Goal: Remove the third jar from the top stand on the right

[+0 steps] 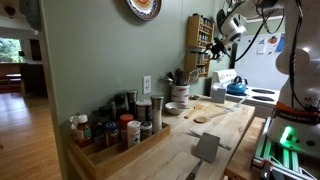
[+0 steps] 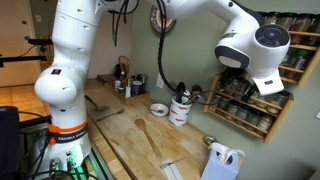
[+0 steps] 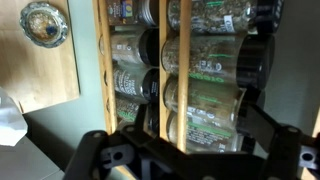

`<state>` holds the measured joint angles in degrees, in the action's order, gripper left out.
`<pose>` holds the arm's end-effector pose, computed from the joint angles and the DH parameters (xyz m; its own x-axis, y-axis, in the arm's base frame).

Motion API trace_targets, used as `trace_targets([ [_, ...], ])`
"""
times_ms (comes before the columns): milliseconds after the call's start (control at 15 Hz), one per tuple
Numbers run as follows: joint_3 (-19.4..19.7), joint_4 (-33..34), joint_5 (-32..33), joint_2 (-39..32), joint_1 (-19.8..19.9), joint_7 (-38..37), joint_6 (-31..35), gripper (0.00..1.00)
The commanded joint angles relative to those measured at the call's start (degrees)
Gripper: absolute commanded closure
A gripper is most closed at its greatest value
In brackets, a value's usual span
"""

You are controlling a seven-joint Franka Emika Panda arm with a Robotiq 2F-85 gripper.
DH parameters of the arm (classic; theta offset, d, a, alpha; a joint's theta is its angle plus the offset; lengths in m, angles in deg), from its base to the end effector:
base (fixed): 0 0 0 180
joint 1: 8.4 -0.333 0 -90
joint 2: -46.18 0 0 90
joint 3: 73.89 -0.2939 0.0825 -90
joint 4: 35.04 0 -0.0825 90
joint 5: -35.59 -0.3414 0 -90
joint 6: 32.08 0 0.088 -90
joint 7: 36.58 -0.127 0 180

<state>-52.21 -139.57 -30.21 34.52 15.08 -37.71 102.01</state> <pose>0.4603 -0.4048 0.4558 0.0874 -0.9960 -0.0183 -0.6107 -0.0390 -0.7909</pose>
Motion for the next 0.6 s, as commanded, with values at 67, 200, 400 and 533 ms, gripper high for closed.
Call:
trace_targets([
  [67, -0.77, 1.39, -1.50, -0.76, 0.72, 0.17, 0.39, 0.00],
  [200, -0.75, 1.44, -1.94, -0.46, 0.99, 0.48, -0.20, 0.00],
  [400, -0.71, 1.83, -2.00, -1.01, 0.86, -0.06, 1.09, 0.00],
  [533, -0.98, 2.18, -3.22, -1.57, 0.68, -0.24, 2.58, 0.00],
])
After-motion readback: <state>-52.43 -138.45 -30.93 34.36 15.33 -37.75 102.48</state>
